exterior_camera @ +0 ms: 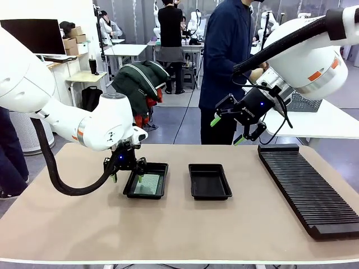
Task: Inspect and transfer BCBs to ESD trays.
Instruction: Pick up the ESD tray and place it on the left side of the table.
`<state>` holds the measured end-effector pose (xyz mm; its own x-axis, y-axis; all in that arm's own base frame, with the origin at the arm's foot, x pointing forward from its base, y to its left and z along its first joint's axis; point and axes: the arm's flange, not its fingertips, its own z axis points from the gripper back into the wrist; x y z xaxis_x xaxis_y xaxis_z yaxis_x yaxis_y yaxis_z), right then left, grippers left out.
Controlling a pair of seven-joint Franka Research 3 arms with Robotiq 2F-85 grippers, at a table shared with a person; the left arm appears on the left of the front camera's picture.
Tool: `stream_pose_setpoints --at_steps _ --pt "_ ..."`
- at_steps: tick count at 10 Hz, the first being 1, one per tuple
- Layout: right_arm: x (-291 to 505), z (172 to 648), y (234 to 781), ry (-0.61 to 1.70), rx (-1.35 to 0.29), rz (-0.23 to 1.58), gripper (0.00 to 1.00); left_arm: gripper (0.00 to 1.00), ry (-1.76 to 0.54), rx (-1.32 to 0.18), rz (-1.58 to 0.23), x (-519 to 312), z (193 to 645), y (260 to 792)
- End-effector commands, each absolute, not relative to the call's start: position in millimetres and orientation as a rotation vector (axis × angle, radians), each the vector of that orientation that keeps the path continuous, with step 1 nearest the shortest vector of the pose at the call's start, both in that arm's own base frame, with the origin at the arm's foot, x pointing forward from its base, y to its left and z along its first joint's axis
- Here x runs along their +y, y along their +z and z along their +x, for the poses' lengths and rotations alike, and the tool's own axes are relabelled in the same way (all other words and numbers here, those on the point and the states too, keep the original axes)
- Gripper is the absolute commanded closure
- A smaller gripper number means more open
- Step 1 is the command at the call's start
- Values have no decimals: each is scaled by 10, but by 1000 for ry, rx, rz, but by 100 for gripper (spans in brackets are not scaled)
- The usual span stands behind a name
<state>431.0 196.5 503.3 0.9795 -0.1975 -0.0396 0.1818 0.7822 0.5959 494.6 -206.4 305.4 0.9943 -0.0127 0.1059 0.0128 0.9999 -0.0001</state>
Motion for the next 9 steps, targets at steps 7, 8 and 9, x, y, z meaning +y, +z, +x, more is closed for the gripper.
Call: stream_pose_setpoints --at_steps 7,8,9 --pt "1971 4342 5041 -211 -26 622 0 4 -102 -21 -76 -1938 5182 3051" --pt "1971 4342 5041 -211 -26 622 0 9 -104 -23 -71 -1928 5190 3050" --pt "1971 4342 5041 -211 -26 622 0 8 -122 -25 -79 -1934 5177 3060"
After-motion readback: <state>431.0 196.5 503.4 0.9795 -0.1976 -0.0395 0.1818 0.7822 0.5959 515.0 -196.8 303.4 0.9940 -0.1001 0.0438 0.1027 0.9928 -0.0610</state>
